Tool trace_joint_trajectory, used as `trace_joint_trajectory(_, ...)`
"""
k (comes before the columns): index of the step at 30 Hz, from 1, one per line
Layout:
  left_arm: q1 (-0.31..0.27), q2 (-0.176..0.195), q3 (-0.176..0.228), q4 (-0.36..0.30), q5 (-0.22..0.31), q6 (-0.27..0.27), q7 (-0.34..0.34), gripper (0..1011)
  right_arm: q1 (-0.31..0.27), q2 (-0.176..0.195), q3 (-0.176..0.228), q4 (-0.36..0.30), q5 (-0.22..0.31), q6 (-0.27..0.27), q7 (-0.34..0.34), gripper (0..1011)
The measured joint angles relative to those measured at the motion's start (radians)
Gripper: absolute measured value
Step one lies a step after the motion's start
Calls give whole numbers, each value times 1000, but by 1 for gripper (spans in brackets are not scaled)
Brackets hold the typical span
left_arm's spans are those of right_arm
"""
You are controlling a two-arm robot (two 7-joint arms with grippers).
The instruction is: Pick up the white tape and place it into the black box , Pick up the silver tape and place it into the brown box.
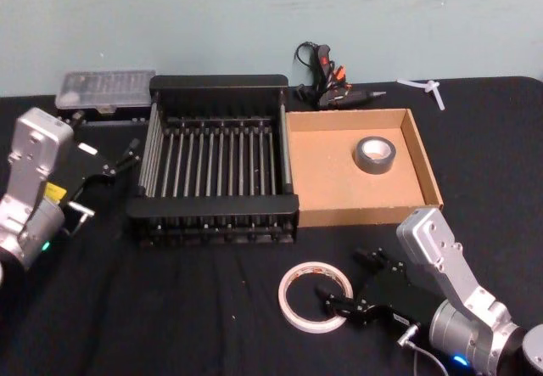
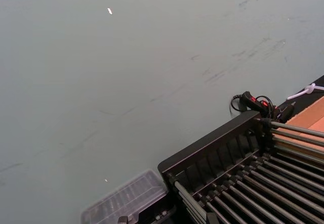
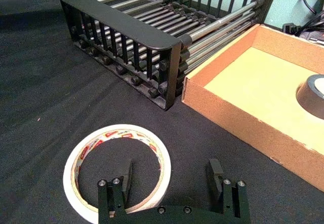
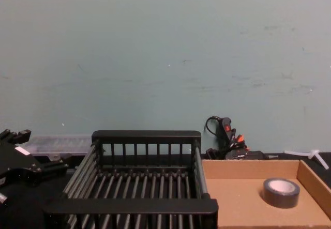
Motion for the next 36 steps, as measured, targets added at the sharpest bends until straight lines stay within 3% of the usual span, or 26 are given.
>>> trace_joint_trajectory(5,0,0,0,0,0,0,0,1001,0,0,0,0,1,0,0,890)
trace_joint_trajectory(29,0,0,0,0,0,0,0,1001,0,0,0,0,2,-1,2,136)
trace_joint_trajectory(36,0,0,0,0,0,0,0,1001,0,0,0,0,2,-1,1,93)
